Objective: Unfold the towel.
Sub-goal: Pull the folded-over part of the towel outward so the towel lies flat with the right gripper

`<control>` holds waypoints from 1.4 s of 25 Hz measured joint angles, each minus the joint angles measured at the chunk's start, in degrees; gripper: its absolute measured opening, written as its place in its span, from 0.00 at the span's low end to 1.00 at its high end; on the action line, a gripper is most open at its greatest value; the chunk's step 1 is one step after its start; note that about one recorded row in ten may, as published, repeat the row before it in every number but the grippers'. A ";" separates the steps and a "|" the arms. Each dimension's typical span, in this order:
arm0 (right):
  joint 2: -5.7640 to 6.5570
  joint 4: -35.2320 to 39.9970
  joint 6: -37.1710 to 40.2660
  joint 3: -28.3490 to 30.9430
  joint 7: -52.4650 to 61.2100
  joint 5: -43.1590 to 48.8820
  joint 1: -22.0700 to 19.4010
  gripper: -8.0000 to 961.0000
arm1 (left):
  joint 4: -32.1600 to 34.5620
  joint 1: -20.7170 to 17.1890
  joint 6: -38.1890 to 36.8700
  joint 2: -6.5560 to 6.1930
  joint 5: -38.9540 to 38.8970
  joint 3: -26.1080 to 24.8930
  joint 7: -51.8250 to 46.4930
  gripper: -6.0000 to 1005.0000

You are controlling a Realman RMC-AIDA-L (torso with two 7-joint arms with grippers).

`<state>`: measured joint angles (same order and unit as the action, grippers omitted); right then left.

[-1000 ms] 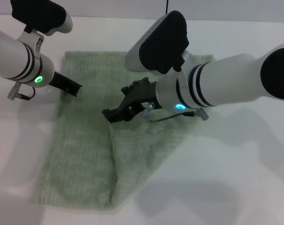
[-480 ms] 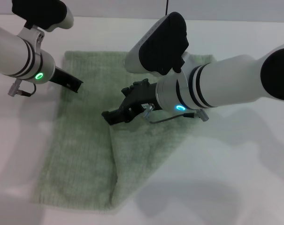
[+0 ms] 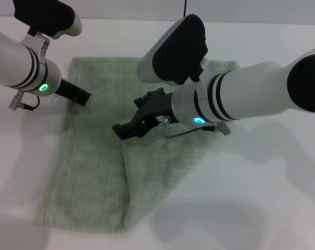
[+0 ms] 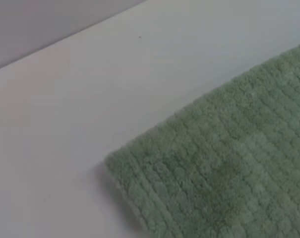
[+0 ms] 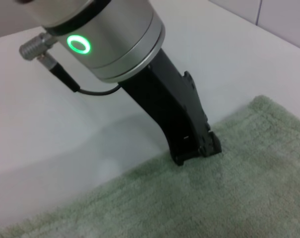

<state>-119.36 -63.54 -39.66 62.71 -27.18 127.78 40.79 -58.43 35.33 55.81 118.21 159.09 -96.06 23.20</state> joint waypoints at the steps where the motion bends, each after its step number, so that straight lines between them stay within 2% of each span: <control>1: 0.00 0.00 0.00 0.00 0.00 0.00 0.00 0.86 | -0.14 0.00 0.00 0.00 0.06 -0.08 0.00 0.03; 10: -0.03 0.37 0.58 -0.09 0.00 -0.16 0.09 0.86 | -1.01 0.00 0.09 0.06 0.78 0.04 0.00 0.03; 35: -0.26 6.95 4.06 -3.23 0.09 -4.08 4.03 0.86 | -1.07 -0.04 0.69 0.15 0.78 0.35 -0.52 0.03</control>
<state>-119.62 -56.59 -35.60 59.48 -27.09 123.70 44.82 -59.51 35.29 56.50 118.36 159.87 -95.71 22.68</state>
